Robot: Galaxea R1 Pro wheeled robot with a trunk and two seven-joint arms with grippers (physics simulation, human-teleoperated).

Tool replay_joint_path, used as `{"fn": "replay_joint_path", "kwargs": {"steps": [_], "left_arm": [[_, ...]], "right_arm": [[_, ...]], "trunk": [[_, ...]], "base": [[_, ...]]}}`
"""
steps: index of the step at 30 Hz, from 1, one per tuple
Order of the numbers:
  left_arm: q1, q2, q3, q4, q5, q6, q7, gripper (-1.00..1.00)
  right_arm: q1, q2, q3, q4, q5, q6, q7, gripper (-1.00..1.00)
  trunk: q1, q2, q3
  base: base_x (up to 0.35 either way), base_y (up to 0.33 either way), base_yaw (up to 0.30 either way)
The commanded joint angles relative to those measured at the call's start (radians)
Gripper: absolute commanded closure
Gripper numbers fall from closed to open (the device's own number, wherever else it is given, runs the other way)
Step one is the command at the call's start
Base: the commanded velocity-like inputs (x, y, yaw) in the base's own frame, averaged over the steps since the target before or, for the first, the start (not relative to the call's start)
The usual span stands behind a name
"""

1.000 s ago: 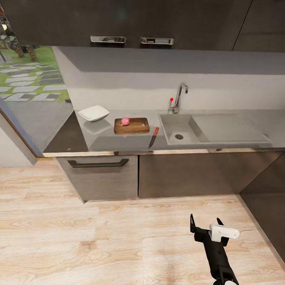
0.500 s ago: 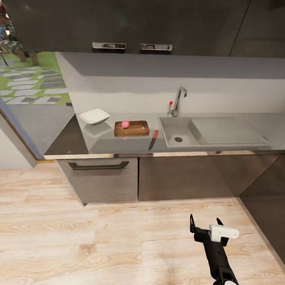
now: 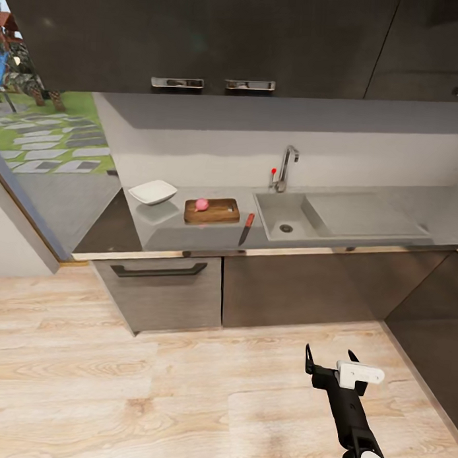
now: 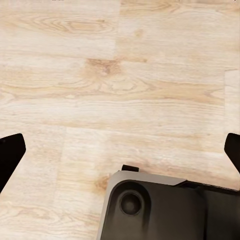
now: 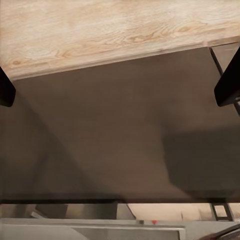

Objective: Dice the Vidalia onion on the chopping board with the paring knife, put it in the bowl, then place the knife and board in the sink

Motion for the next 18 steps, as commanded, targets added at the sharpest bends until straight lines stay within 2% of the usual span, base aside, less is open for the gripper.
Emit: {"fn": "replay_joint_path", "kwargs": {"steps": [1, 18], "left_arm": [[0.0, 0.002, -0.008, -0.002, 0.005, -0.002, 0.009, -1.0], [0.0, 0.002, -0.008, -0.002, 0.005, -0.002, 0.009, -1.0]], "right_arm": [[0.0, 0.001, 0.0, 0.0, 0.009, 0.0, -0.003, -1.0], [0.0, 0.001, 0.001, 0.0, 0.009, 0.0, -0.003, -1.0]], "trunk": [[0.001, -0.002, 0.0], [0.001, -0.002, 0.027]], "base": [[0.0, 0.0, 0.0], [0.0, 0.0, 0.0]]}}
